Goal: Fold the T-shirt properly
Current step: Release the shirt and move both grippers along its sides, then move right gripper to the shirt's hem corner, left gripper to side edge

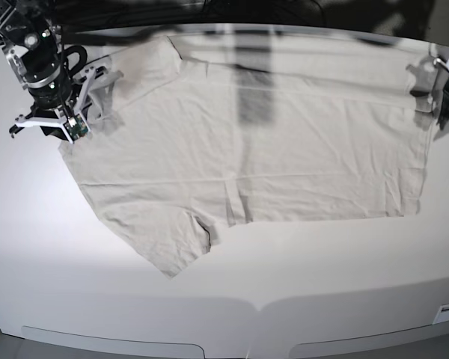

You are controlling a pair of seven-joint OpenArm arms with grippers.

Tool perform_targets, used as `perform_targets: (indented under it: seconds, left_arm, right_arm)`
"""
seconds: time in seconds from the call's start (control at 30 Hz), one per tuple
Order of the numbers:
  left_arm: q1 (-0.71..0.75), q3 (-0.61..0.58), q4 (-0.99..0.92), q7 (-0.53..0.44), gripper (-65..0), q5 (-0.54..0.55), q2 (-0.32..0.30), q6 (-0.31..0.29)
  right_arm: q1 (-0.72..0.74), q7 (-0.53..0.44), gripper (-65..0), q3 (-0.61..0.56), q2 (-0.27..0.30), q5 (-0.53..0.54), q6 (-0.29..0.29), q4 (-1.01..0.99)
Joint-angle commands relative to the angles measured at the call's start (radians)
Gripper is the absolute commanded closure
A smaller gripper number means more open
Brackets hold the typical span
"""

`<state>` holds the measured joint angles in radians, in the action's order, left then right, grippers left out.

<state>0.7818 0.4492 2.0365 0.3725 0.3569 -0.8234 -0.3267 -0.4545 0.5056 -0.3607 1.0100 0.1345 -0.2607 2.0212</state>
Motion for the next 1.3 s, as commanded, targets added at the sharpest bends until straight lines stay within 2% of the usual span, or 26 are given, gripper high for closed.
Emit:
perform_targets:
  seconds: [0.0,0.17,0.27,0.37,0.53,0.63,0.73,0.83,0.97,1.07,1.17,1.27]
  left_arm:
    - [-0.031,0.030,-0.011,-0.011,-31.5,0.044,-0.003,0.013]
    - [-0.190,0.034,-0.214,-0.008,-31.5,0.205,0.060,0.003]
    - [-0.278,0.034,-0.371,-0.007,-31.5,0.297,0.061,-0.074]
    - [-0.353,0.034,-0.504,-0.008,-31.5,0.386,0.061,-0.145]
    - [-0.470,0.020,-0.673,-0.008,-31.5,0.462,0.061,-0.199]
    - [-0.546,-0.052,-0.769,-0.026,-31.5,0.463,0.061,-0.211]
    - [-0.659,-0.185,-0.865,-0.034,-31.5,0.444,0.061,-0.221]
    - [-0.795,-0.314,-0.961,-0.046,-31.5,0.386,0.061,-0.220]
    - [-0.962,-0.427,-1.115,-0.051,-31.5,0.380,0.076,-0.220]
    - [-1.073,-0.466,-1.250,-0.064,-31.5,0.330,0.119,-0.228]
    - [-1.160,-0.469,-1.387,-0.115,-31.5,0.209,0.179,-0.289]
    - [-1.233,-0.469,-1.499,-0.158,-31.5,0.131,0.228,-0.309]
  right_arm:
    - [0.028,-0.021,-13.3,0.008,0.007,0.010,0.000,0.008]
    - [0.114,-0.044,-13.3,0.008,-0.049,0.108,0.067,-0.057]
    - [0.168,-0.061,-13.3,0.008,-0.082,0.171,0.098,-0.133]
    - [0.224,-0.067,-13.2,0.008,-0.116,0.232,0.162,-0.226]
    - [0.321,-0.072,-13.2,0.008,-0.166,0.319,0.256,-0.365]
    - [0.372,-0.072,-13.2,0.008,-0.182,0.367,0.324,-0.433]
    - [0.409,-0.071,-13.2,0.006,-0.188,0.394,0.369,-0.478]
    - [0.432,-0.068,-13.2,0.006,-0.185,0.400,0.370,-0.502]
    - [0.435,-0.064,-13.2,0.006,-0.184,0.397,0.370,-0.526]
    - [0.435,-0.063,-13.2,0.007,-0.184,0.397,0.370,-0.531]
    - [0.436,-0.063,-13.2,0.006,-0.184,0.397,0.370,-0.531]
    - [0.435,-0.060,-13.2,0.007,-0.184,0.396,0.370,-0.531]
